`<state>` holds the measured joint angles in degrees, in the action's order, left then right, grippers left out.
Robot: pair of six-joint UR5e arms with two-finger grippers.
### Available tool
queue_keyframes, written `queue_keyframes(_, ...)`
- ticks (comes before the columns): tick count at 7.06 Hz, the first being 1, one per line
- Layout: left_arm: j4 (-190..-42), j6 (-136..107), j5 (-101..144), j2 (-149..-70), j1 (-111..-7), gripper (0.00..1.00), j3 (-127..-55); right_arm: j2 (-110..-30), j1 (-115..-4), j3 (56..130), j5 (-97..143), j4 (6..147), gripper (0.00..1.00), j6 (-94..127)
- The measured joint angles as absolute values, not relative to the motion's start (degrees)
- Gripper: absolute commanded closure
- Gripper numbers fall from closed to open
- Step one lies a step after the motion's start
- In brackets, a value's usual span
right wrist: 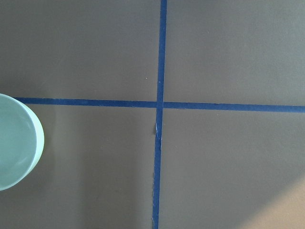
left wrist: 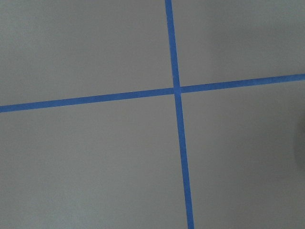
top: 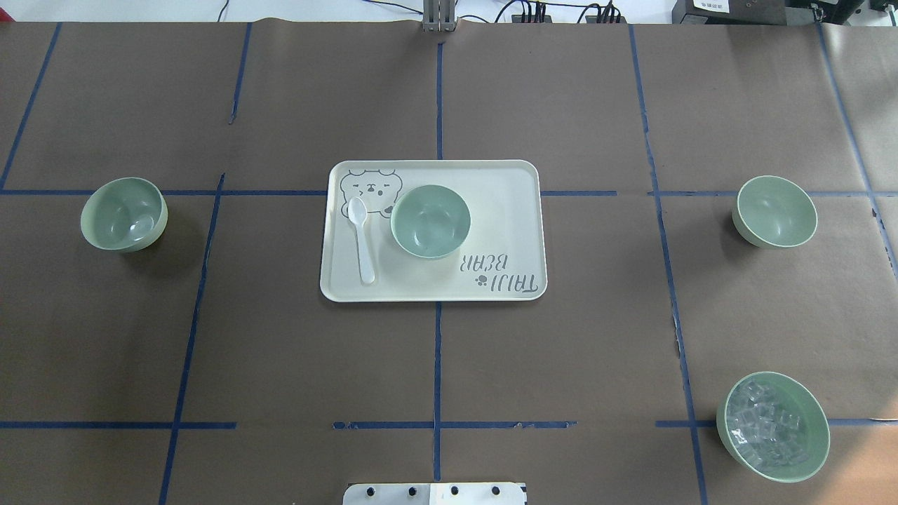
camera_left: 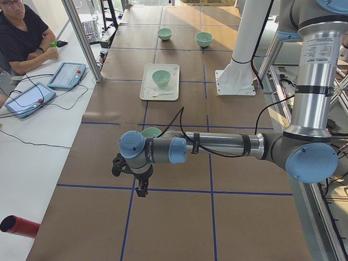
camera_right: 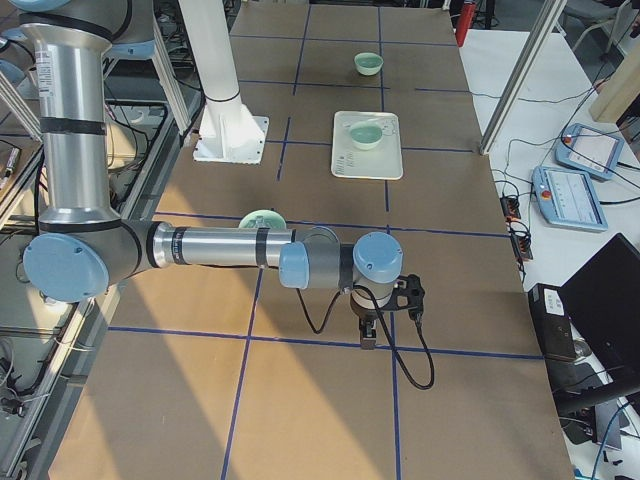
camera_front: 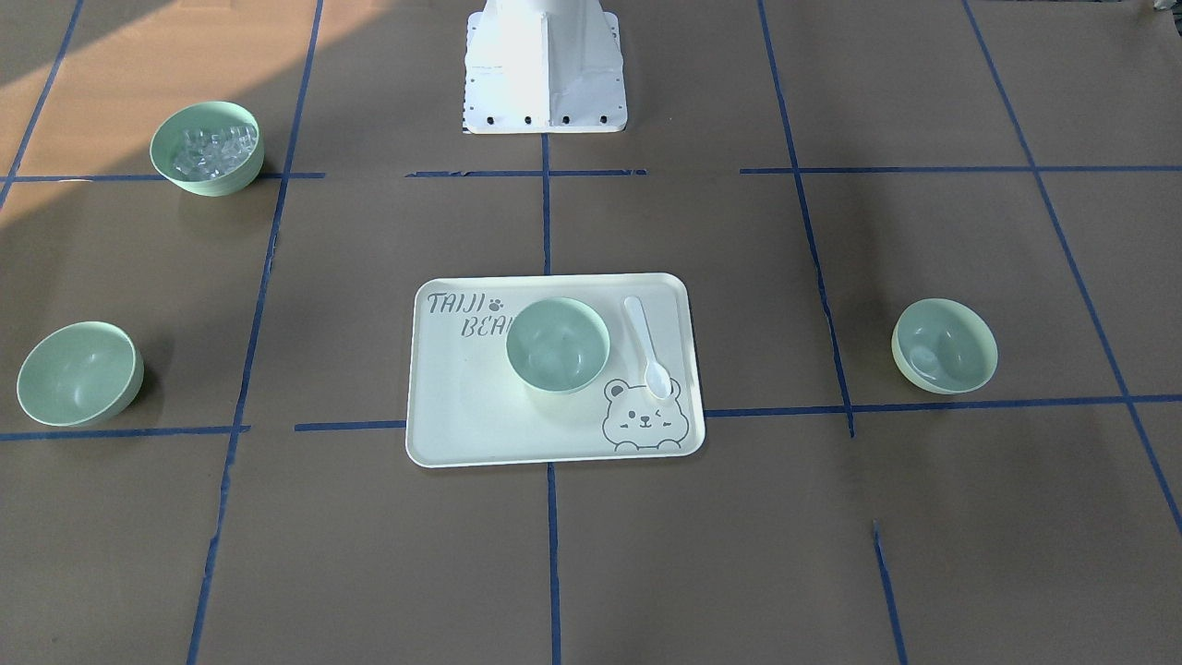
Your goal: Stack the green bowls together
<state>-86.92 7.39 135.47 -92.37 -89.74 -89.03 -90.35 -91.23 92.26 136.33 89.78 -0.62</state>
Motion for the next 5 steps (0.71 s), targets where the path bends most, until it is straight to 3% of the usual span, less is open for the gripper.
queue_keyframes(5,-87.5,0.1,135.6,-93.4,-88.3,0.0,-94.9,-90.2,-91.1,92.4,136.9,89.4,0.0,-0.5)
